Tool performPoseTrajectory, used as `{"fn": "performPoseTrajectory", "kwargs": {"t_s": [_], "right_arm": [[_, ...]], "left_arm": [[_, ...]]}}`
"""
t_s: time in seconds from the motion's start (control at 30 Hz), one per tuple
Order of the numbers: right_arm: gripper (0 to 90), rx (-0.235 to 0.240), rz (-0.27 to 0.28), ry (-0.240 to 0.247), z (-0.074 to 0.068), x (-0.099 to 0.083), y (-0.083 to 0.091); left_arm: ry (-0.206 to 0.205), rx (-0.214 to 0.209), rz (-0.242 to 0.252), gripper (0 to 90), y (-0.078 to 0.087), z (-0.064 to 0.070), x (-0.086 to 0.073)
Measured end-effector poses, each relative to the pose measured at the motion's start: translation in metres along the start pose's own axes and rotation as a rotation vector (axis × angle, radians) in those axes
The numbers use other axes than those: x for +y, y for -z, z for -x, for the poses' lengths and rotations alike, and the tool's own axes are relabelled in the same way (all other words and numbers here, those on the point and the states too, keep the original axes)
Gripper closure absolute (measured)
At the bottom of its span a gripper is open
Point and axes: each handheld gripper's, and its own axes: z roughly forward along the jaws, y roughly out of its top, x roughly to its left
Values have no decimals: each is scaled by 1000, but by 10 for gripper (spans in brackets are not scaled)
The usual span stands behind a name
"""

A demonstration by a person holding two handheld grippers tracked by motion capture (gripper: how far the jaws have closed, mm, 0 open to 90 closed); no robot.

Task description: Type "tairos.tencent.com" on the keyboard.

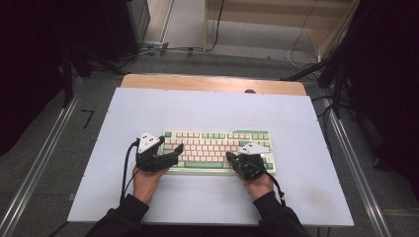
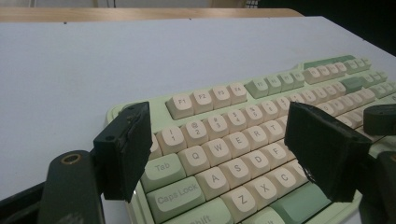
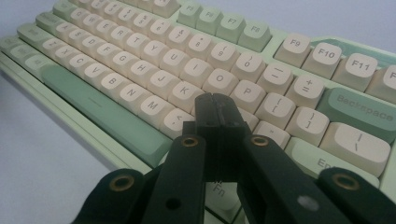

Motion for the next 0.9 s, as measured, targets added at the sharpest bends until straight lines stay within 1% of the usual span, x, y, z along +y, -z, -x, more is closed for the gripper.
{"fn": "performPoseTrajectory", "kwargs": {"t_s": [0.43,0.5,0.73,0.77,0.83,0.9], "right_arm": [[877,2,-3,8,-2,-1,-2],[877,2,-10,11,-2,-1,-3],[876,3,-6,2,-2,-1,-3],[866,5,2,-1,-1,-1,-2],[798,15,20,-13,0,0,1],[706,20,35,-28,1,2,2]], "left_arm": [[7,7,-2,235,4,-1,-2],[7,7,-2,235,4,-2,-2],[5,2,-2,235,4,-1,-2],[5,2,-2,235,4,-1,-2],[5,1,-2,236,4,-1,-2],[5,3,-3,235,4,-1,-2]]}}
